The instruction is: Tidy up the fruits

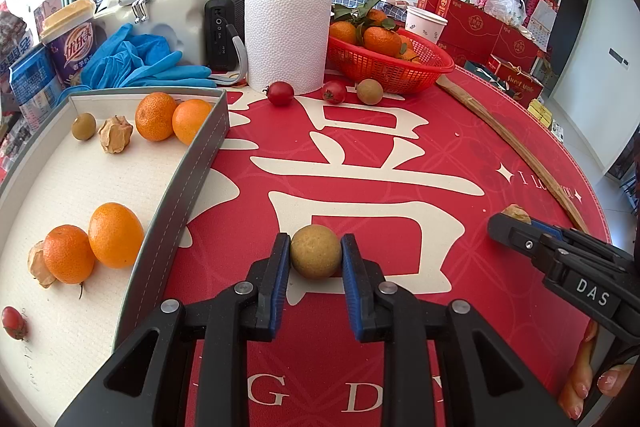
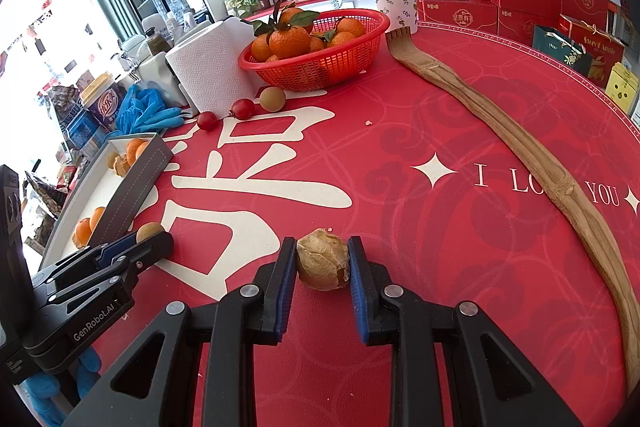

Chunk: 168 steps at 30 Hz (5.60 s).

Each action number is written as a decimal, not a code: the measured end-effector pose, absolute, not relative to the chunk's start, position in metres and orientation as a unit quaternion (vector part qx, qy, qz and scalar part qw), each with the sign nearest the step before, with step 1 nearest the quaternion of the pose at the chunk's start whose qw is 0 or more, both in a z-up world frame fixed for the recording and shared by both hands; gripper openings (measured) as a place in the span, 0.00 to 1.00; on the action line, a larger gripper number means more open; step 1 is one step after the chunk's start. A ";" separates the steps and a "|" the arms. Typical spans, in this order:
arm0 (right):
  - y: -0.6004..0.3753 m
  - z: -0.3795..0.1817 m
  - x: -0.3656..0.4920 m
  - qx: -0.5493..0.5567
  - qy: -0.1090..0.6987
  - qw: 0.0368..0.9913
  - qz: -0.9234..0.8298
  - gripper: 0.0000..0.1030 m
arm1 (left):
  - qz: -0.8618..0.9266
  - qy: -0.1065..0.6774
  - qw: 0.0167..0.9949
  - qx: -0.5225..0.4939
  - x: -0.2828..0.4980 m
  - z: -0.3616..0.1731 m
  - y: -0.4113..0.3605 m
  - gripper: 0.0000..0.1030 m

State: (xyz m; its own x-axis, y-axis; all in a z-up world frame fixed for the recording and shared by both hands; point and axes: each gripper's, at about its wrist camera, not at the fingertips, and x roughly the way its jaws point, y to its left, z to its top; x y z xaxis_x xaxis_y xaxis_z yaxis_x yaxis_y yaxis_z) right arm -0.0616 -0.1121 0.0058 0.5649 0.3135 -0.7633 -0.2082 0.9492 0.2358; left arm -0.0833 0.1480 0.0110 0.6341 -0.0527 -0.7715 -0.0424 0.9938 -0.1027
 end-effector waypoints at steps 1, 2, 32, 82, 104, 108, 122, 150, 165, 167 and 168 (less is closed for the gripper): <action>-0.113 0.006 -0.062 0.059 0.442 0.883 0.148 0.25 | -0.003 0.428 0.902 -0.055 -0.083 0.011 0.148 0.27; -0.112 0.006 -0.062 0.059 0.442 0.883 0.148 0.25 | -0.003 0.428 0.902 -0.056 -0.083 0.011 0.148 0.27; -0.119 0.011 -0.062 0.080 0.424 0.888 0.161 0.25 | -0.004 0.414 0.907 -0.078 -0.089 0.014 0.156 0.27; 0.042 0.042 -0.064 -0.015 0.426 0.873 0.238 0.25 | 0.144 0.317 0.913 -0.215 -0.152 0.056 0.306 0.27; 0.142 0.040 -0.062 -0.048 0.441 0.838 0.317 0.26 | 0.194 0.352 0.865 -0.300 -0.160 0.026 0.350 0.65; 0.133 0.045 -0.058 -0.026 0.432 0.847 0.308 0.66 | 0.221 0.313 0.867 -0.318 -0.173 0.033 0.357 0.79; 0.029 0.054 -0.043 -0.014 0.414 0.894 0.169 1.00 | 0.203 0.313 0.889 -0.267 -0.164 0.044 0.329 0.79; -0.021 0.007 0.077 0.040 0.426 0.903 0.029 0.52 | 0.191 0.292 0.923 -0.163 -0.158 0.060 0.284 0.79; -0.082 0.011 0.005 0.062 0.442 0.893 0.063 0.26 | 0.087 0.310 0.945 -0.059 -0.137 0.063 0.207 0.79; -0.099 0.013 -0.011 0.070 0.441 0.892 0.071 0.26 | 0.052 0.330 0.941 -0.044 -0.125 0.063 0.186 0.79; -0.108 0.014 -0.019 0.075 0.440 0.892 0.075 0.26 | 0.033 0.340 0.939 -0.036 -0.116 0.063 0.175 0.79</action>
